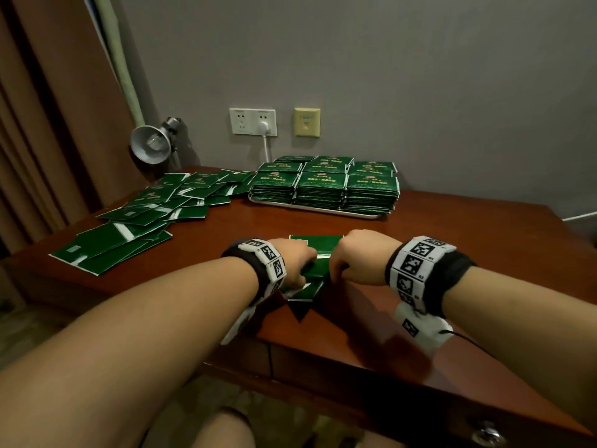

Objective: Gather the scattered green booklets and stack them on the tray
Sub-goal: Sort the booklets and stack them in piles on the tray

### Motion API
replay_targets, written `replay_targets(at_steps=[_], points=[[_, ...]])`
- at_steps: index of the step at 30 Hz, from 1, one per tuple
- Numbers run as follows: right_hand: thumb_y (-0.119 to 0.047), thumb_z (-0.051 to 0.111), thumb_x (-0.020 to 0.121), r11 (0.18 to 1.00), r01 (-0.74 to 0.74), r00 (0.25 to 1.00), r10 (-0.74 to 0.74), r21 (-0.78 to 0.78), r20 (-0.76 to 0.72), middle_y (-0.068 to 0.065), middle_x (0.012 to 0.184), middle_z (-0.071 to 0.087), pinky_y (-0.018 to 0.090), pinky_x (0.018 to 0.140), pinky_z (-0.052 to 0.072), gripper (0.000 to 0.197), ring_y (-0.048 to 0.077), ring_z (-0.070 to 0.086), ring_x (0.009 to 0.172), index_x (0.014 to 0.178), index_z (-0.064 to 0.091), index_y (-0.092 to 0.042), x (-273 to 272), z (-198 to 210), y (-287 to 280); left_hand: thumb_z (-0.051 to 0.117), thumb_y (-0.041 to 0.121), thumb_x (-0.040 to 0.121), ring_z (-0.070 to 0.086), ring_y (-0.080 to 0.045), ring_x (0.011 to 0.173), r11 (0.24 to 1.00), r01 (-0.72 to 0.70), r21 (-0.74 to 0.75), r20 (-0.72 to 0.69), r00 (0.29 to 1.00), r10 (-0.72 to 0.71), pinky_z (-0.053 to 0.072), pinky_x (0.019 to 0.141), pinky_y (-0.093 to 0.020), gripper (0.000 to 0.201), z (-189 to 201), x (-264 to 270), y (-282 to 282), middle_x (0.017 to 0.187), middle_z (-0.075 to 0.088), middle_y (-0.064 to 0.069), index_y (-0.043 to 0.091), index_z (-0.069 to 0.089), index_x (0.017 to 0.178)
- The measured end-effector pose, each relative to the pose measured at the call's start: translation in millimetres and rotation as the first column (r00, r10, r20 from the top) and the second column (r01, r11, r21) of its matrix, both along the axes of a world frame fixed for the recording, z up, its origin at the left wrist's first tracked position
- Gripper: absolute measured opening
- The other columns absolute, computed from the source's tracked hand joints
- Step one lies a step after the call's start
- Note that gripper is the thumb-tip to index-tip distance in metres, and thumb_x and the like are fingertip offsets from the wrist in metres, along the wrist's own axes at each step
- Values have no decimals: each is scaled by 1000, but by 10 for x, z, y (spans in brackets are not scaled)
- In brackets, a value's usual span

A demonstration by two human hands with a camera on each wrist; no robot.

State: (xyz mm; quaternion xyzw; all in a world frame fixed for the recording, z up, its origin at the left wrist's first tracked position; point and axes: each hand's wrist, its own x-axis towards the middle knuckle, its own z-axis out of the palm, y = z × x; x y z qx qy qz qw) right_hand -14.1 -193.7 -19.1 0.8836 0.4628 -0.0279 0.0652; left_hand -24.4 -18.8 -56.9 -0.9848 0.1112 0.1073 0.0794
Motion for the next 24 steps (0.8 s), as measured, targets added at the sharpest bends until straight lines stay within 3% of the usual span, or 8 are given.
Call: replay_targets(at_steps=[4, 8, 11, 15, 17, 19, 22, 24], points=[[-14, 58, 79, 995, 21, 999, -16, 99, -42, -17, 81, 65, 23, 67, 45, 24, 7, 56, 75, 83, 73, -33, -28, 91, -24, 55, 26, 90, 62, -26, 87, 994, -83, 69, 105, 992, 76, 54, 71, -36, 13, 160, -91, 83, 93, 63, -3, 19, 60, 100], [-11, 55, 81, 969, 135, 984, -106, 208, -147, -16, 78, 56, 24, 64, 42, 21, 12, 54, 75, 87, 62, -29, 13, 131, 62, 51, 17, 89, 59, -27, 82, 966, -250, -60, 181, 949, 257, 51, 70, -35, 8, 351, -143, 306, 91, 61, -3, 19, 56, 94], [-18, 56, 87, 971, 217, 966, -199, 102, -167, -8, 95, 58, 27, 68, 45, 17, 16, 56, 85, 101, 61, -25, 45, 35, 191, 50, 15, 91, 58, -28, 85, 935, -346, -75, 157, 922, 354, 50, 69, -36, 19, 361, -177, 428, 97, 59, -7, 13, 52, 109], [-45, 63, 84, 977, 210, 974, -213, -47, -70, -2, 109, 57, 33, 77, 52, 34, 20, 57, 97, 112, 57, -25, 74, -160, 366, 53, 15, 89, 52, -31, 110, 885, -457, -90, 93, 881, 464, 46, 81, -38, 40, 161, -189, 519, 124, 48, -14, 10, 43, 127], [-51, 64, 81, 976, 207, 976, -211, -74, -51, -1, 109, 54, 34, 78, 50, 43, 22, 55, 99, 113, 53, -24, 89, -235, 437, 54, 12, 84, 41, -31, 121, 896, -422, -137, 122, 890, 438, 44, 95, -42, 52, 81, -186, 574, 134, 39, -12, 16, 42, 134], [-50, 64, 80, 969, 230, 970, -235, -92, -57, 0, 105, 56, 34, 75, 51, 45, 21, 57, 92, 112, 48, -22, 102, -301, 489, 56, 15, 83, 35, -27, 126, 937, -319, -145, 141, 930, 338, 43, 99, -43, 57, 22, -189, 613, 138, 35, -8, 26, 41, 138], [-53, 64, 78, 952, 283, 957, -288, -117, -35, 0, 92, 59, 35, 67, 54, 50, 20, 59, 78, 108, 44, -19, 103, -345, 539, 58, 34, 89, 39, -26, 122, 979, -186, -83, 77, 978, 192, 44, 96, -43, 55, -54, -196, 587, 131, 40, -6, 33, 38, 141], [-60, 61, 78, 926, 354, 934, -357, -131, -6, -1, 84, 58, 33, 61, 52, 58, 22, 60, 76, 110, 42, -16, 106, -321, 539, 58, 34, 91, 44, -28, 118, 987, -158, -24, 26, 987, 158, 45, 90, -42, 57, -75, -193, 578, 125, 43, -7, 34, 35, 143]])
